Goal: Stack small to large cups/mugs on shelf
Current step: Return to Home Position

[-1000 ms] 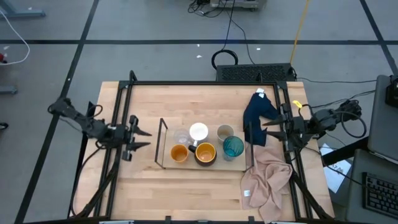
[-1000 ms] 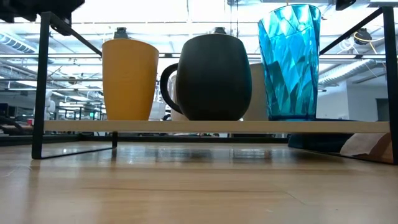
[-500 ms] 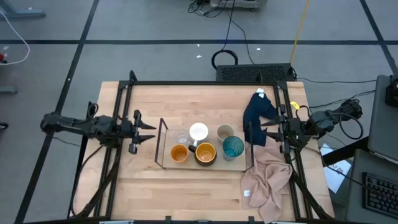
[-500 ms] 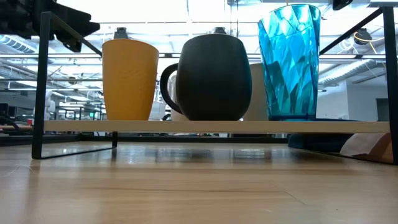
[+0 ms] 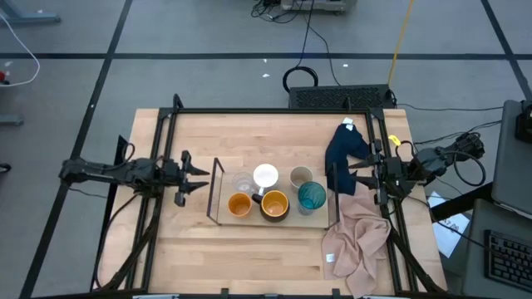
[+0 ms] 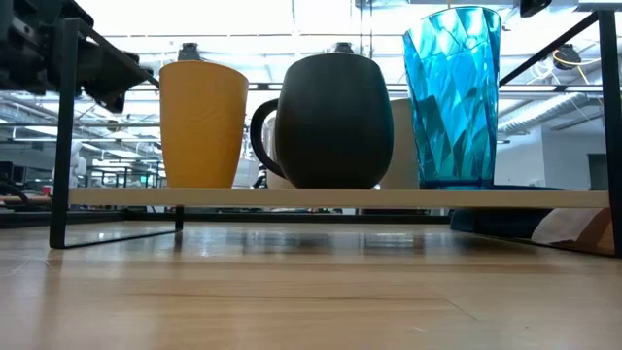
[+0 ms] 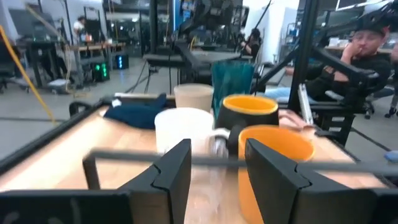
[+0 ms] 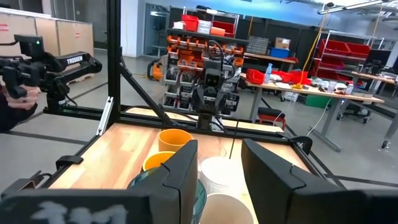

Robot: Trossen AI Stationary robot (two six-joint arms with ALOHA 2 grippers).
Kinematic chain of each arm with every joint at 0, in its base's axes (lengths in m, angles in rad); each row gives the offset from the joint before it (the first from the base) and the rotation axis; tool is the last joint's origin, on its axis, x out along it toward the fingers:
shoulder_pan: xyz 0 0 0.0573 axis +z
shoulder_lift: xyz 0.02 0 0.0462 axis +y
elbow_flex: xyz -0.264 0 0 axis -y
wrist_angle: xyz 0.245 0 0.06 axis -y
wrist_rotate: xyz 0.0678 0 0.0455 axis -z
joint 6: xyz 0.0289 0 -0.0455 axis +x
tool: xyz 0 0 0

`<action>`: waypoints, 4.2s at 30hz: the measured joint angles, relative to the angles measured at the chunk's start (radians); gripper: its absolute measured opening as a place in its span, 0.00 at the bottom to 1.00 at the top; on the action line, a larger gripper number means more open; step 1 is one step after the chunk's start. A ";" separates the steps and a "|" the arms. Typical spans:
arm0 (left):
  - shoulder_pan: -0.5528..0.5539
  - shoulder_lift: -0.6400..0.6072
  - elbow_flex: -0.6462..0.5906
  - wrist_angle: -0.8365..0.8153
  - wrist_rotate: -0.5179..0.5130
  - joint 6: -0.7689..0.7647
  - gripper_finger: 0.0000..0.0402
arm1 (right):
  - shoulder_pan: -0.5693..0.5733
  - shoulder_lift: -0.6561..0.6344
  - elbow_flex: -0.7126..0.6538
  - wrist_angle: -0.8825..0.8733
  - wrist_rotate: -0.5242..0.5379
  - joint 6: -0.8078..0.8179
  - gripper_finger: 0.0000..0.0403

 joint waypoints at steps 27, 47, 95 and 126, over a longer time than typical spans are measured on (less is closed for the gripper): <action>0.000 -0.026 -0.034 -0.050 -0.151 -0.115 0.38 | 0.007 -0.341 -0.058 -0.251 -0.327 0.140 0.29; 0.000 -0.017 -0.034 -0.024 -0.201 -0.136 0.38 | 0.009 -0.337 -0.557 0.484 -0.369 0.195 0.29; 0.000 -0.017 0.006 -0.027 -0.098 -0.048 0.38 | -0.493 -0.338 -0.597 0.224 -0.317 0.146 0.29; 0.000 -0.017 0.033 -0.054 -0.050 0.060 0.01 | -0.491 -0.337 -0.579 0.275 -0.346 0.099 0.02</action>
